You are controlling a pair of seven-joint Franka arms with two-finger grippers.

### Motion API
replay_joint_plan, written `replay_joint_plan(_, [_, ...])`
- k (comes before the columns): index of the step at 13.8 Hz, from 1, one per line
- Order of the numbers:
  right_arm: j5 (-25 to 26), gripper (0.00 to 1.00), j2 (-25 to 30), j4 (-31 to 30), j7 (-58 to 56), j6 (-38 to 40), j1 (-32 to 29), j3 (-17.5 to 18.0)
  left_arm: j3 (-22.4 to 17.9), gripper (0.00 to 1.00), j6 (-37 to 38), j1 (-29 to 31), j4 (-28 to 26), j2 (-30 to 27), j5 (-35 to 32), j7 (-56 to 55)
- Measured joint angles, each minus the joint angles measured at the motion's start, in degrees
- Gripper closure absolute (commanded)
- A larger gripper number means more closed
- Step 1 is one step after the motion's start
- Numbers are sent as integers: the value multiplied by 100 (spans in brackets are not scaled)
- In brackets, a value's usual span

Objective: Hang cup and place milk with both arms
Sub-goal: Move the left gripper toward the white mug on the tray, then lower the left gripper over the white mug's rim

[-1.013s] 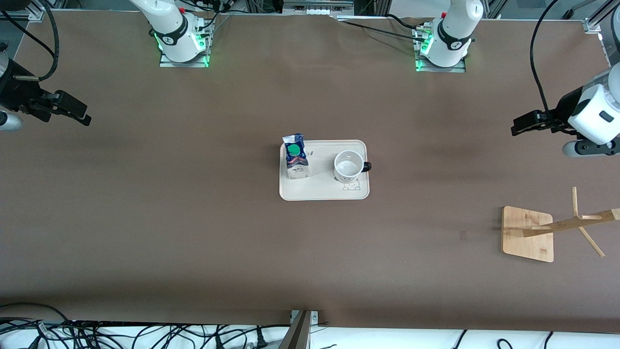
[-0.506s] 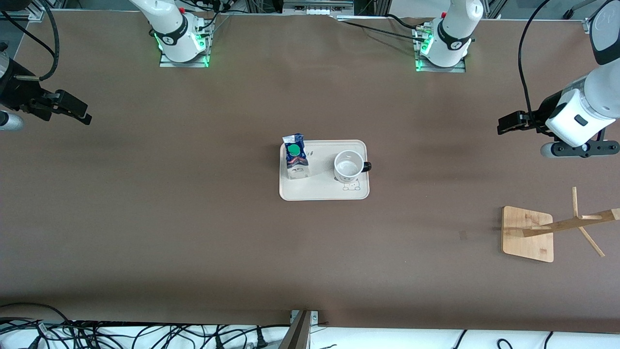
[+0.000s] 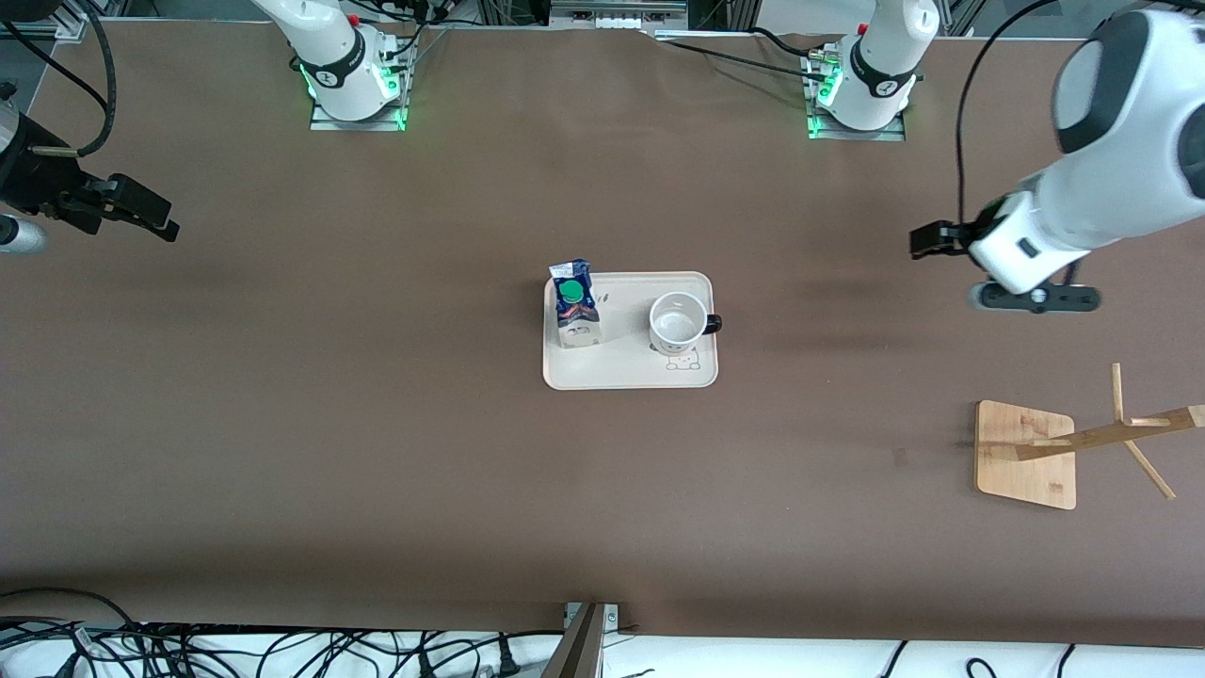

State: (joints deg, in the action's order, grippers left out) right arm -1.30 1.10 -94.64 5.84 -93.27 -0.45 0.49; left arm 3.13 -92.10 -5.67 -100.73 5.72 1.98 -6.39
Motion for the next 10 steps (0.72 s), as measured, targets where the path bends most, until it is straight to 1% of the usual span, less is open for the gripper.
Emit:
replay_joint_plan(2, [0, 0, 0, 0, 0, 3, 1, 1, 4, 0, -339, -118, -321, 9, 0, -6])
replay_joint_plan(4, [0, 0, 0, 0, 0, 5, 1, 4, 2, 0, -560, -199, -529, 43, 0, -6])
replay_joint_plan(7, [0, 0, 0, 0, -3, 13, 2, 4, 1, 0, -883, -362, -604, 242, 0, -11])
replay_joint_plan(10, [0, 0, 0, 1, -3, 18, 3, 8, 7, 0, -1286, -716, -605, 560, 1, -85])
